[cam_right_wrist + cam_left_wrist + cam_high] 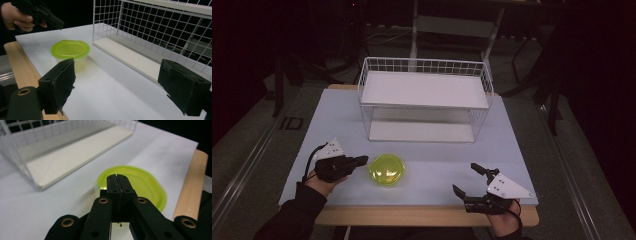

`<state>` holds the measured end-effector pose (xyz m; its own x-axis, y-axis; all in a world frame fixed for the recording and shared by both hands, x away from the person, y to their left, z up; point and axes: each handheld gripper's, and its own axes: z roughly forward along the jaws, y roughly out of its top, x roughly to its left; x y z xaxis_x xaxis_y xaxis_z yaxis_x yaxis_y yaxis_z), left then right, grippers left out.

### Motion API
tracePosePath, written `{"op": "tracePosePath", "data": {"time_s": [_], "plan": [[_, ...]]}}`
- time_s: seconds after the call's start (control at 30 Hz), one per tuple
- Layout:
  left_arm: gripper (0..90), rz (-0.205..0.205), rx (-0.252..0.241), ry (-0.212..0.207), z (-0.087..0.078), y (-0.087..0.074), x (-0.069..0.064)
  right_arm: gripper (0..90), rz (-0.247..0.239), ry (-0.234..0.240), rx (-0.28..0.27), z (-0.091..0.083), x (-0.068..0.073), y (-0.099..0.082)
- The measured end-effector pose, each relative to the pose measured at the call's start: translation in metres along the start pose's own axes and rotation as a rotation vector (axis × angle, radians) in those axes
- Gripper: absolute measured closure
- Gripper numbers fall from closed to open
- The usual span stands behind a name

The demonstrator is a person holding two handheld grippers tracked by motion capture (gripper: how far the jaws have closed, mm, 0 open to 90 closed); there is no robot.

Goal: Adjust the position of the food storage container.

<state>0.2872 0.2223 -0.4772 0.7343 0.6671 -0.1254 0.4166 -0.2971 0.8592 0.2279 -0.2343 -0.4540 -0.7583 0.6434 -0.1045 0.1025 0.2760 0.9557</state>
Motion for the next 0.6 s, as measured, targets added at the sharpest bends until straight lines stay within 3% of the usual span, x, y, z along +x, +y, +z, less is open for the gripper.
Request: {"op": "tracePosePath", "data": {"time_s": [0.03, 0.1, 0.13, 0.17, 0.2, 0.23, 0.27, 0.37, 0.6], "plan": [[90.0, -0.021, 0.038, 0.032, 0.003, -0.003, 0.004, 14.1, 0.0, 0.001, 0.002, 0.0, 0.0, 0.0], [90.0, -0.035, 0.057, 0.05, 0.005, -0.006, 0.007, 14.1, 0.0, 0.002, 0.002, 0.0, 0.001, 0.0], [90.0, -0.065, 0.083, 0.056, 0.008, -0.01, 0.012, 14.1, 0.0, 0.002, 0.001, 0.0, 0.001, 0.0], [90.0, -0.065, 0.083, 0.056, 0.008, -0.01, 0.012, 14.1, 0.0, 0.002, 0.001, 0.0, 0.001, 0.0], [90.0, -0.08, 0.131, 0.077, 0.011, -0.015, 0.017, 14.1, 0.001, 0.003, 0.001, 0.0, 0.001, 0.0], [90.0, -0.08, 0.131, 0.077, 0.011, -0.015, 0.017, 14.1, 0.0, 0.003, 0.0, 0.0, 0.0, 0.0], [90.0, -0.076, 0.166, 0.092, 0.013, -0.019, 0.02, 14.1, 0.0, 0.003, 0.001, 0.0, 0.0, 0.0], [90.0, -0.084, 0.185, 0.082, 0.014, -0.022, 0.021, 14.1, -0.002, 0.002, -0.003, -0.001, 0.0, 0.0], [90.0, -0.103, 0.204, 0.01, 0.02, -0.027, 0.018, 14.1, 0.0, 0.003, -0.004, -0.001, 0.0, 0.001]]}}
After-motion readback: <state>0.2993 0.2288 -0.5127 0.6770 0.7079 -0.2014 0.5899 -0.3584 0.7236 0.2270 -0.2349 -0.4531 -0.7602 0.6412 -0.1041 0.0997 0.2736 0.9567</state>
